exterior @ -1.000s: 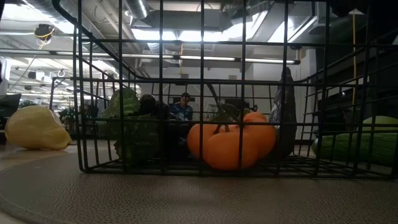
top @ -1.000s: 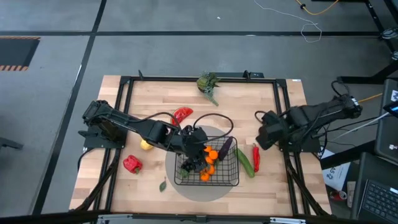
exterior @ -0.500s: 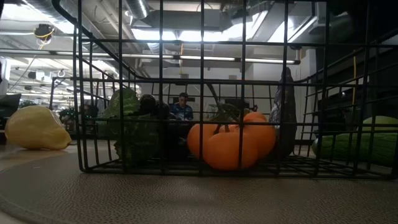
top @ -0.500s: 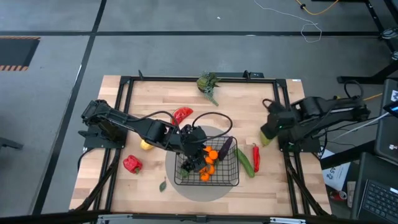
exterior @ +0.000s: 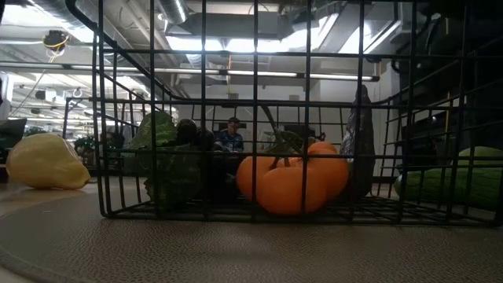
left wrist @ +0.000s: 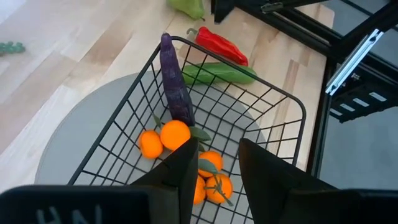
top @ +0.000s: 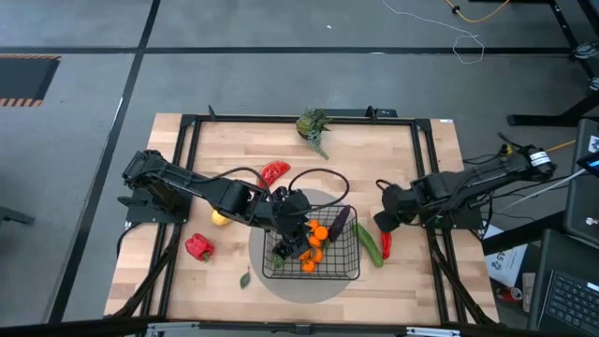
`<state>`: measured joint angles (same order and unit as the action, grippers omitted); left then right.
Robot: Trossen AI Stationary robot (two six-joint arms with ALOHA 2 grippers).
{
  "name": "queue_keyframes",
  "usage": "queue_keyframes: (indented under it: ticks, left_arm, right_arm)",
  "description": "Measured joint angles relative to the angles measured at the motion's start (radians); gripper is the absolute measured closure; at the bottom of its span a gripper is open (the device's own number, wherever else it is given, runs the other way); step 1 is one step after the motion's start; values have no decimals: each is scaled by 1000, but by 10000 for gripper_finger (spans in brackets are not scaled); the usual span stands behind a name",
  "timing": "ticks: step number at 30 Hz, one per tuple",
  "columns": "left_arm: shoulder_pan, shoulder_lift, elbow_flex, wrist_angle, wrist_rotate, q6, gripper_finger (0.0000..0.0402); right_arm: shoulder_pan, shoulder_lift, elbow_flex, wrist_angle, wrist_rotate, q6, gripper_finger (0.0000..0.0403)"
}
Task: Build produce basket
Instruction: Put the red chili pepper into the black wire basket
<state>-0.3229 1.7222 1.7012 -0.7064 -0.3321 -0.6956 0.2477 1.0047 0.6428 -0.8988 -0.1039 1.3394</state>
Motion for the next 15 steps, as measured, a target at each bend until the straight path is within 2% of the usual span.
queue_keyframes:
  ticks: [9,15]
  left_arm:
    - [0,0,0,-3,0,0,291]
    - [6,0,0,-3,0,0,291]
  right_arm:
    - [126,44,-49,71,102,231,269]
    - [178,121,-49,64,139,304,269]
